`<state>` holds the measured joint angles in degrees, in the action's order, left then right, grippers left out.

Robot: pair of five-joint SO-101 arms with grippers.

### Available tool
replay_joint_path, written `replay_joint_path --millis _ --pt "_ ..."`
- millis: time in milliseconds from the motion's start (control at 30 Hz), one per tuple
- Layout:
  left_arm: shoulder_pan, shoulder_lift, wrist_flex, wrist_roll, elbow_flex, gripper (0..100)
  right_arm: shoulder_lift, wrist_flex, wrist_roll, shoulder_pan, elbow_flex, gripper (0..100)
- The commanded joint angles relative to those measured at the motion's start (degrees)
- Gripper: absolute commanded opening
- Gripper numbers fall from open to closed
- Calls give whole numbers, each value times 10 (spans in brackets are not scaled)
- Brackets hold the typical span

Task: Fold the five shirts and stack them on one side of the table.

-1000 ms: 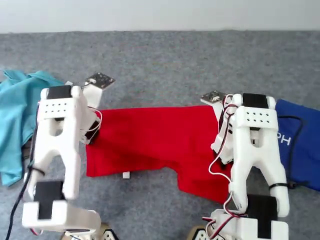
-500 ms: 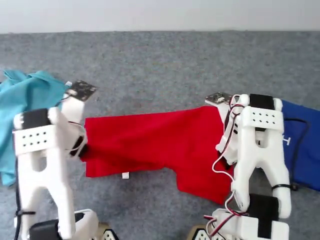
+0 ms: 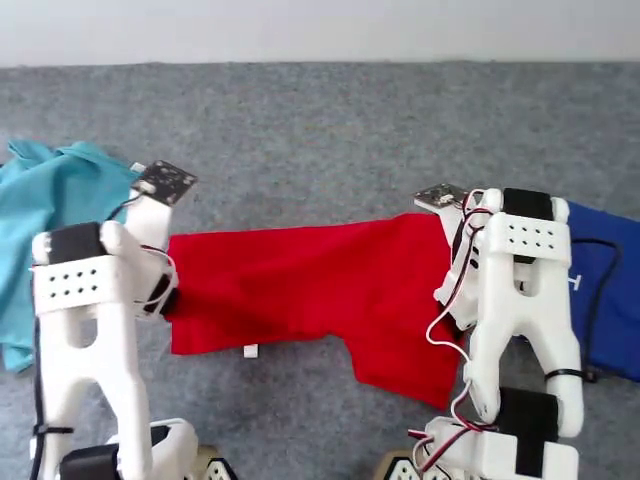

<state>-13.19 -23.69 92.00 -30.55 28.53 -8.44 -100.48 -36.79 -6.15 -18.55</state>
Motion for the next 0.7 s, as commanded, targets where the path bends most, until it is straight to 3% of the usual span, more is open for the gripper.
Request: replay_joint_path --millis 0,133,333,500,667 --pt "21 -12 3 -4 -2 150 -28 -25 -4 -5 7 310" --pt "18 -15 17 -4 -3 212 -28 -25 -4 -5 4 310" --pt "18 -17 85 -1 -69 217 -28 -25 -4 -5 3 236" --pt "-15 -22 76 27 -109 218 -28 -25 -4 -5 3 218" --pt "-65 -14 4 43 -88 195 -22 -25 -4 2 0 216"
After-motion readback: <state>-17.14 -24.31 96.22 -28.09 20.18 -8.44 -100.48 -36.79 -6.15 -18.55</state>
